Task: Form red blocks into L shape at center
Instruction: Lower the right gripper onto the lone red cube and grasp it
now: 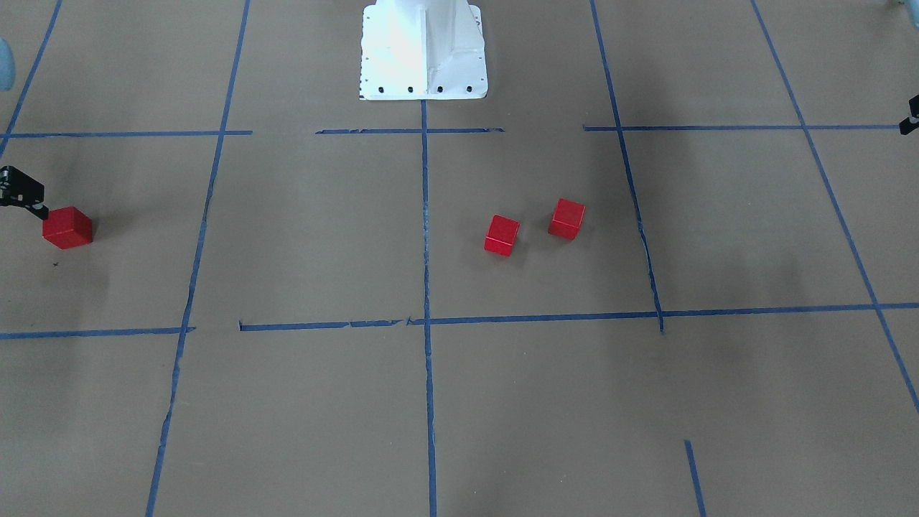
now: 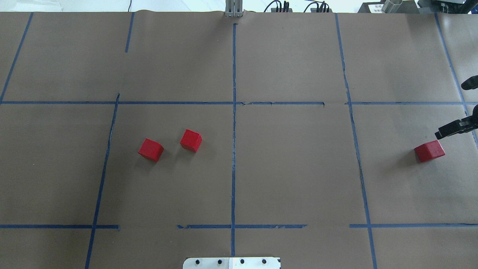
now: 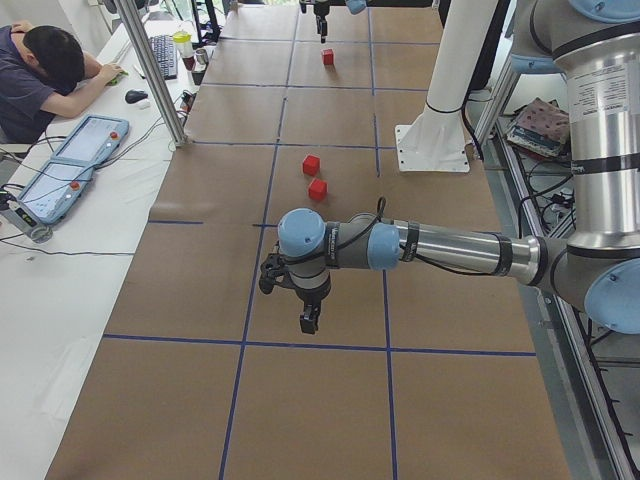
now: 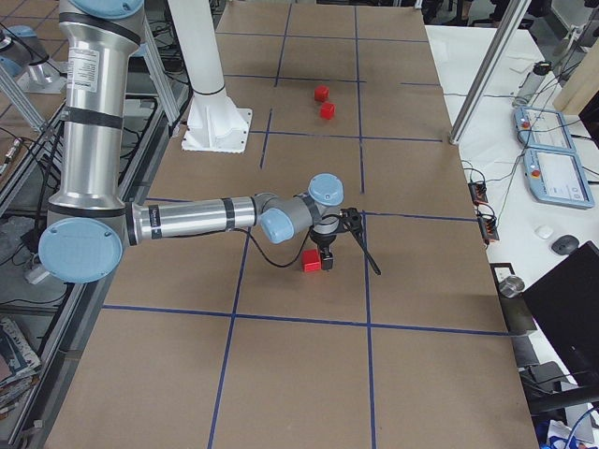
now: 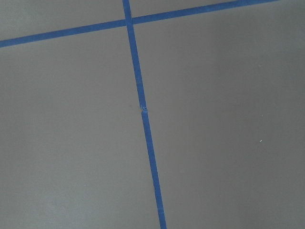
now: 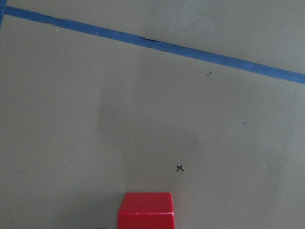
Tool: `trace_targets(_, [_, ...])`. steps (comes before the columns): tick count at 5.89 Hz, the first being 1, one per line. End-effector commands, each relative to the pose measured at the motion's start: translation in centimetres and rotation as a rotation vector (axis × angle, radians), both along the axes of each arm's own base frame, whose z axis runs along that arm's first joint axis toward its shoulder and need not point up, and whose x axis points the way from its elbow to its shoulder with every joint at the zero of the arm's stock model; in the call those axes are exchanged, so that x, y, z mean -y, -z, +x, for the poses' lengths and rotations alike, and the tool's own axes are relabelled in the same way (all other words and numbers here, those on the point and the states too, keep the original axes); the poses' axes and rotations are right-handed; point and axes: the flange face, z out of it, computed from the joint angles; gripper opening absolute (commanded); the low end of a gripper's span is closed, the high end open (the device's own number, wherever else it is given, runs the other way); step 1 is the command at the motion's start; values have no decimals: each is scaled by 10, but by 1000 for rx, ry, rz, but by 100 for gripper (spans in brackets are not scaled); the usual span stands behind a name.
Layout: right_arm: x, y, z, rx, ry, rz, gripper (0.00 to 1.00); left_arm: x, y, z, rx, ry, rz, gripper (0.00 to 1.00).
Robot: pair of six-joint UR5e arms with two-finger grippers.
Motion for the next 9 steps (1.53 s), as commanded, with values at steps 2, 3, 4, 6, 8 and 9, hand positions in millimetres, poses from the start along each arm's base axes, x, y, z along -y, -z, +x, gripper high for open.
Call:
trace_targets(2, [-8,-12,-36,-25,56,-15,100,0,0,0,1,-1,0,100])
trace_targets(3, [-12,-22,-44,-44,72,-23,100,0,0,1,0,-1,0,100])
trace_targets(4, [-17,-36,-56,-64,97,-40,100,0,0,1,0,-2,1,100])
trace_targets(6, [-22,-42,-66,-73,120,-47,93,0,-2,0,2,-1,-3,100])
trace_targets(8, [-21,-38,-66,-71,119,-41,14,0,-1,0,2,-1,-1,100])
trace_targets(9, [-5,-4,-77,-45,106,-17,6,0,0,0,1,-1,0,100])
